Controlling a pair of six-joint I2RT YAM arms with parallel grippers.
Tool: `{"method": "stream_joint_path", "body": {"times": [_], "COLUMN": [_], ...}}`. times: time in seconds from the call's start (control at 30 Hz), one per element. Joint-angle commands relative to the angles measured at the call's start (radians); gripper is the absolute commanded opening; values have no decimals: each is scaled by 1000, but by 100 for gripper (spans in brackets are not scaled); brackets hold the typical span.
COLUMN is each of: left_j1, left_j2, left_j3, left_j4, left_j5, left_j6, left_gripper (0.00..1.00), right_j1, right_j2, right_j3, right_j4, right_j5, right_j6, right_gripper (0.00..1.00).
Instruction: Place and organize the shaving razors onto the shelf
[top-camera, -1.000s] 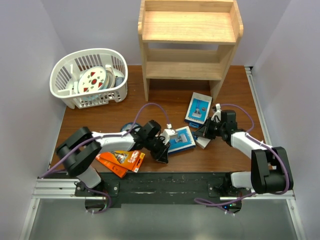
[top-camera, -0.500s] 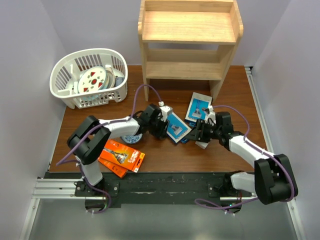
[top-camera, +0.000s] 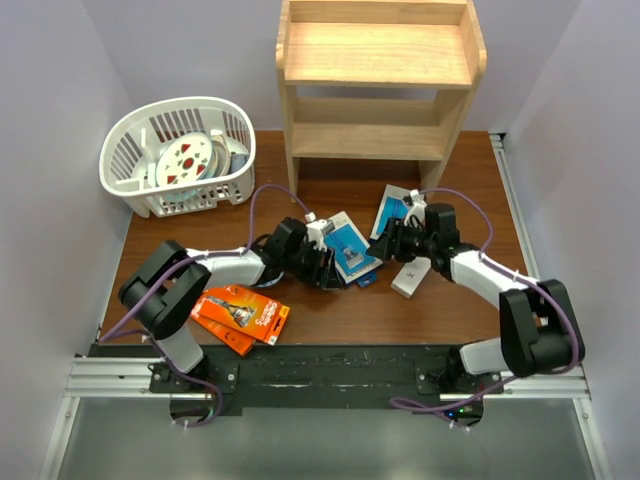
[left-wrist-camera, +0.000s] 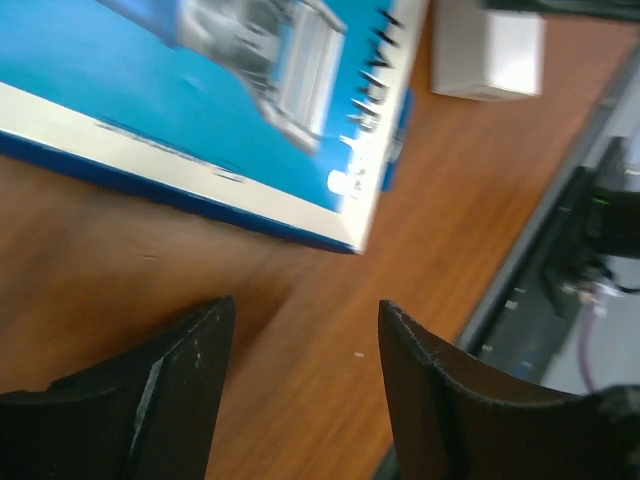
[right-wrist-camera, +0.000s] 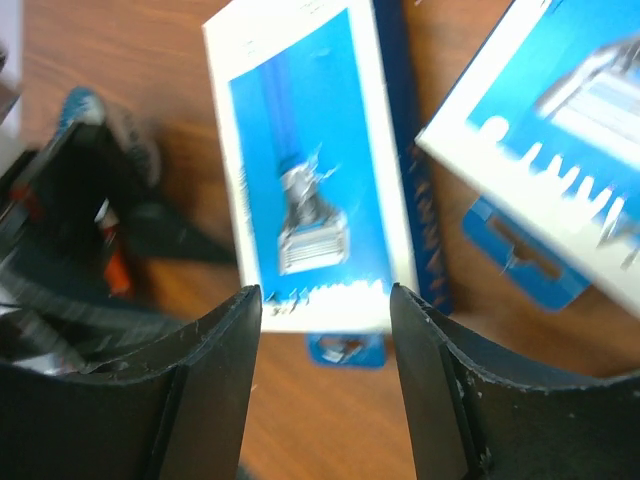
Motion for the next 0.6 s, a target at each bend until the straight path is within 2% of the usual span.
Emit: {"method": "stream_joint_path", "body": {"times": [0.0,0.2,0.33,0.4,0.5,0.57], "left_j1": [-7,17,94,143,157,156], "left_j2": [29,101,60,9,-42,-71], "left_j3": [-68,7,29,15,-67,-144], "left_j4": [288,261,97,72,69,185], "left_j5": [200,199,95,92,113,148], "left_j6": [-200,-202,-141,-121,-140,-201], "left_gripper": [65,65,62,62,63,63], "right_j1": [22,68,119,148,159,158], "right_j2": [81,170,179,176,186,194], "right_j3": [68,102,97,91,79,80], "right_j4": [42,22,7,7,10,2], "right_j5": [61,64,56,70,102,132], "right_j6": [-88,-100,-60,-40,-3,1], "right_gripper": [59,59,58,58,58,58]}}
